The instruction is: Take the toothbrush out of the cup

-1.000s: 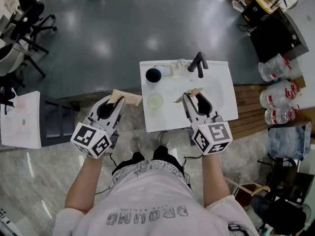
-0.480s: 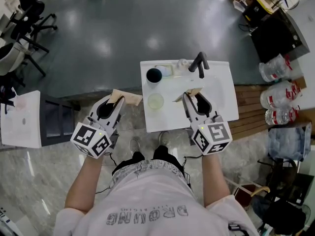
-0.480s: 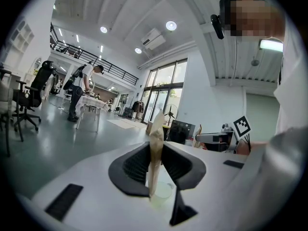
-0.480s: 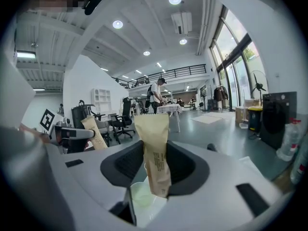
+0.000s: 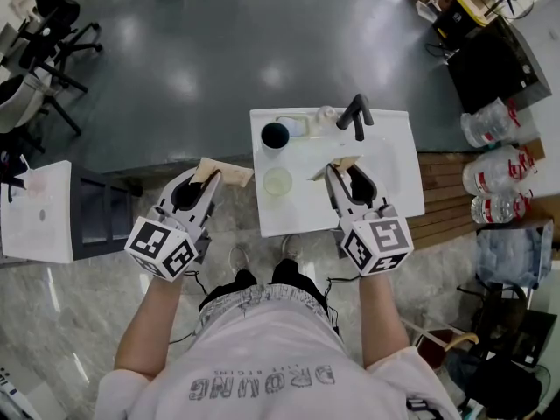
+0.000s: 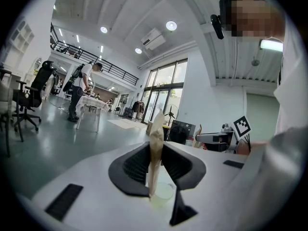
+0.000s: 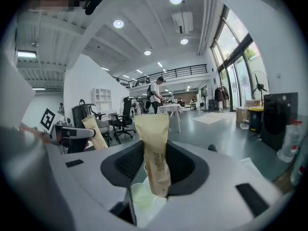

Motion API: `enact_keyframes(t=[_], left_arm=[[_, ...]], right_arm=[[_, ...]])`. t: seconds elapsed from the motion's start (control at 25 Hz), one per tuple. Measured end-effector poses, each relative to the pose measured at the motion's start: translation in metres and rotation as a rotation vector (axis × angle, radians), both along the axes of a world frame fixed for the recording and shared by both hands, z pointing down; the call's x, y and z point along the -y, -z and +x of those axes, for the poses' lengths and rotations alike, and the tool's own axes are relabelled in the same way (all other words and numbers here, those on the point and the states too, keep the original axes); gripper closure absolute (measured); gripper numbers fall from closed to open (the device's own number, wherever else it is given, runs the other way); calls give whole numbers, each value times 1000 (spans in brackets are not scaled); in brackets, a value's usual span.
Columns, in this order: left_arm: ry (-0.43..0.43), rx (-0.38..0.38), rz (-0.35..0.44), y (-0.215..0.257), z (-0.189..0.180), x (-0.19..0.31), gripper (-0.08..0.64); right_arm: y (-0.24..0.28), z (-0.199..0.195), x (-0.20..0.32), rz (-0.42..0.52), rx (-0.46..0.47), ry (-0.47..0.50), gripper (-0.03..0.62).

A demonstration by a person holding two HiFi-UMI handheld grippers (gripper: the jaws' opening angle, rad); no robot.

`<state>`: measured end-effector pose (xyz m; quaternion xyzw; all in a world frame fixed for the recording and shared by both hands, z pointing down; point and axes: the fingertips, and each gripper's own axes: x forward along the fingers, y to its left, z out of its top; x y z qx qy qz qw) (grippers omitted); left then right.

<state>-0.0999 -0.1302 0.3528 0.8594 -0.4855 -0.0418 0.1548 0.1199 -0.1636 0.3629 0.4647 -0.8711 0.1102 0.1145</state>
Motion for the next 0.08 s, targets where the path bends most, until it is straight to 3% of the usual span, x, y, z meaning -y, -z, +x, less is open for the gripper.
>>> enact_keyframes(t=[0.08], left_arm=[[-1, -4, 6, 0, 0, 0, 474]], right_arm=[[1, 0, 1, 1, -2, 1, 439]])
